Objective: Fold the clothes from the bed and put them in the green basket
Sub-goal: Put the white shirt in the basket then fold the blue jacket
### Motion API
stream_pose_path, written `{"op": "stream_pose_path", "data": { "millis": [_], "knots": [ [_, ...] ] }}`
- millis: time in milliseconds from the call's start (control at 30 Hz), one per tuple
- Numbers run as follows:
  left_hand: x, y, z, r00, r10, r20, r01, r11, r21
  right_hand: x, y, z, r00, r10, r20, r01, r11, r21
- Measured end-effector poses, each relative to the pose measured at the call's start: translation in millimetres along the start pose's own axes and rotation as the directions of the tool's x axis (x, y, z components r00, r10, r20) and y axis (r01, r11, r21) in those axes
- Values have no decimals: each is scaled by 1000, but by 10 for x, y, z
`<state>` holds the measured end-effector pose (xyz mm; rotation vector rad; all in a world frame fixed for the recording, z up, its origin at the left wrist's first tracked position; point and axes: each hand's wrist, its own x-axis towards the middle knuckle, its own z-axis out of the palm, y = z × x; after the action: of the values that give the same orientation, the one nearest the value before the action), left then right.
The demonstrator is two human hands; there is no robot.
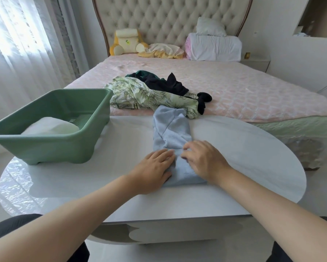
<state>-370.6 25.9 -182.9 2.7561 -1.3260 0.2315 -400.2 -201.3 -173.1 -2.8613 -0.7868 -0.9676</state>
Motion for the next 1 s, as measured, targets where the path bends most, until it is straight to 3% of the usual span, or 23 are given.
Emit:
{"op": "stream_pose_path", "data": {
  "millis": [33, 100, 200, 400, 500, 567, 633, 700, 733, 767, 833, 933, 1000],
  "knots": [
    [-6, -1, -33, 999, 37, -17, -38, 999, -27, -39, -16, -12, 997, -34, 75, 29, 997, 71],
    [-19, -29, -75, 996, 41, 83, -35, 997, -75, -120, -58, -74, 940, 44, 338, -120, 971, 208],
    [-29, -27, -158, 973, 16, 230, -17, 1000, 2, -211, -78, -164, 793, 111, 599, -273, 944, 186],
    [15, -45, -202, 991, 24, 134, -11, 996, -94, -94, -130, -199, 759, 209, 616, -376, 914, 154],
    [49, -62, -385, 980, -133, 145, 165, 956, -241, 75, -71, -332, 772, 304, 558, -490, 844, 217],
    [70, -131, -475, 950, -240, 199, 303, 860, -411, 163, -11, -433, 745, 348, 569, -564, 784, 259],
    [62, -201, -494, 909, -316, 271, 416, 646, -640, 187, 26, -499, 719, 384, 580, -633, 707, 316],
    [54, -253, -465, 867, -373, 331, 488, 503, -713, 180, 25, -506, 674, 434, 598, -716, 582, 385],
    [52, -267, -445, 849, -397, 349, 521, 518, -679, 167, 17, -480, 651, 459, 605, -742, 554, 378],
    [54, -264, -431, 840, -421, 342, 540, 584, -606, 158, 12, -437, 640, 474, 605, -739, 596, 315],
    [62, -246, -387, 850, -459, 259, 527, 742, -413, 138, 14, -335, 664, 470, 581, -644, 754, 126],
    [77, -224, -328, 878, -478, 31, 465, 836, -290, 158, 5, -316, 712, 458, 533, -544, 839, 4],
    [97, -208, -324, 933, -312, -177, 276, 939, -204, 173, 2, -327, 769, 420, 482, -478, 878, -2]
  ]
}}
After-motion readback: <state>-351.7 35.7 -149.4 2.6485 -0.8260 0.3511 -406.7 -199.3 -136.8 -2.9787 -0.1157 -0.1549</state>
